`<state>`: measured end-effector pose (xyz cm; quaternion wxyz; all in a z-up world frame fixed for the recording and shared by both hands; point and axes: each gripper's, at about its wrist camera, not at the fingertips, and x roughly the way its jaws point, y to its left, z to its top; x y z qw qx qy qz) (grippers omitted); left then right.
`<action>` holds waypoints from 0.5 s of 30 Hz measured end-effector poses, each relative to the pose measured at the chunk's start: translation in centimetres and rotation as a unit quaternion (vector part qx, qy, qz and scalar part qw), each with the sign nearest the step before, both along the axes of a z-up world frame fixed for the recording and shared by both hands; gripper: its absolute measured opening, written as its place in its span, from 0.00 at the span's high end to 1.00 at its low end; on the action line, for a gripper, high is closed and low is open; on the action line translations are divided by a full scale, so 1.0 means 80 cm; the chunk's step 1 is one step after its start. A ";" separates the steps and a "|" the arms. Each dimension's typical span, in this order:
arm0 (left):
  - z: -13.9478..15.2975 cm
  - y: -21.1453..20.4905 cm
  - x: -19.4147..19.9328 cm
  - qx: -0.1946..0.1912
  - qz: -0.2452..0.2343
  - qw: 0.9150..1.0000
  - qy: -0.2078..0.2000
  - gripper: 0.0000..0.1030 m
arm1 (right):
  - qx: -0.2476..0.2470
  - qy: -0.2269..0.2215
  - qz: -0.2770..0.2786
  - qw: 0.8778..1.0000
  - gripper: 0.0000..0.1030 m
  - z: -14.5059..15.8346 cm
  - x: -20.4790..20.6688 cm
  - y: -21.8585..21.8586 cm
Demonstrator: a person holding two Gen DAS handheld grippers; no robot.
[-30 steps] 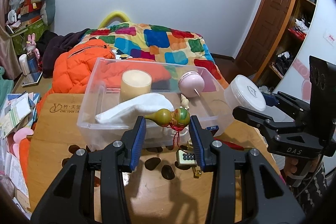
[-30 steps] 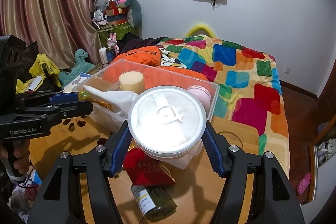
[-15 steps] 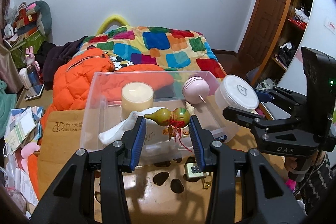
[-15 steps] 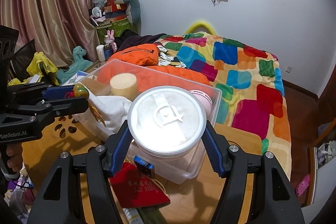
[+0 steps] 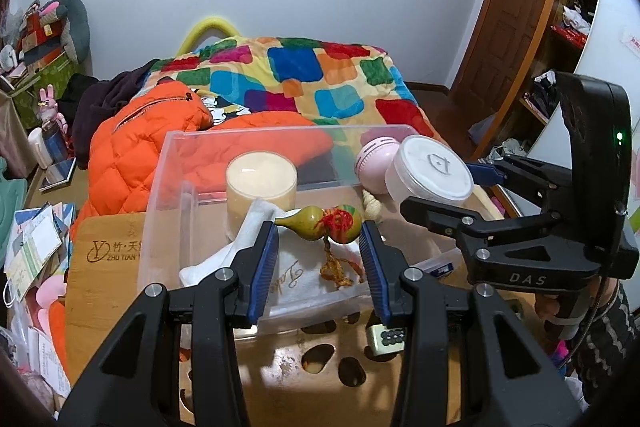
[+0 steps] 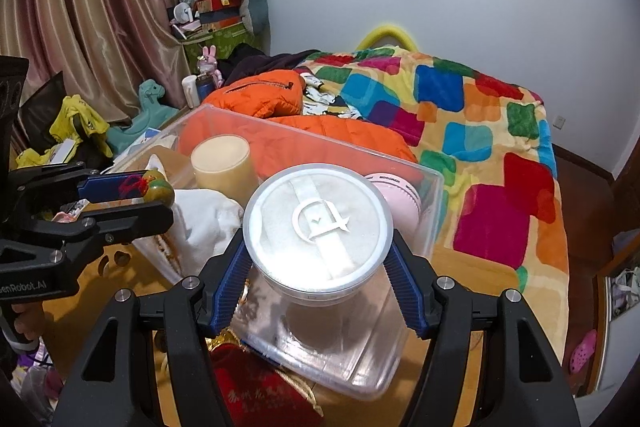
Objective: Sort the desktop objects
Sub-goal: 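Carry the gourd and white container over the clear bin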
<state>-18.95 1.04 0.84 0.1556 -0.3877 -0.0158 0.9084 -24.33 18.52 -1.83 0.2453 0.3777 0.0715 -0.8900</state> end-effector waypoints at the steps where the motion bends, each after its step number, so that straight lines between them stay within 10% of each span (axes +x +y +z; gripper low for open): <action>1: -0.002 0.000 -0.001 0.000 0.000 1.000 -0.002 0.60 | 0.000 -0.002 0.001 1.000 0.40 -0.002 -0.001 -0.001; 15: -0.023 0.004 -0.011 -0.007 -0.007 1.000 -0.012 0.60 | 0.006 -0.022 0.008 1.000 0.40 -0.021 -0.012 -0.007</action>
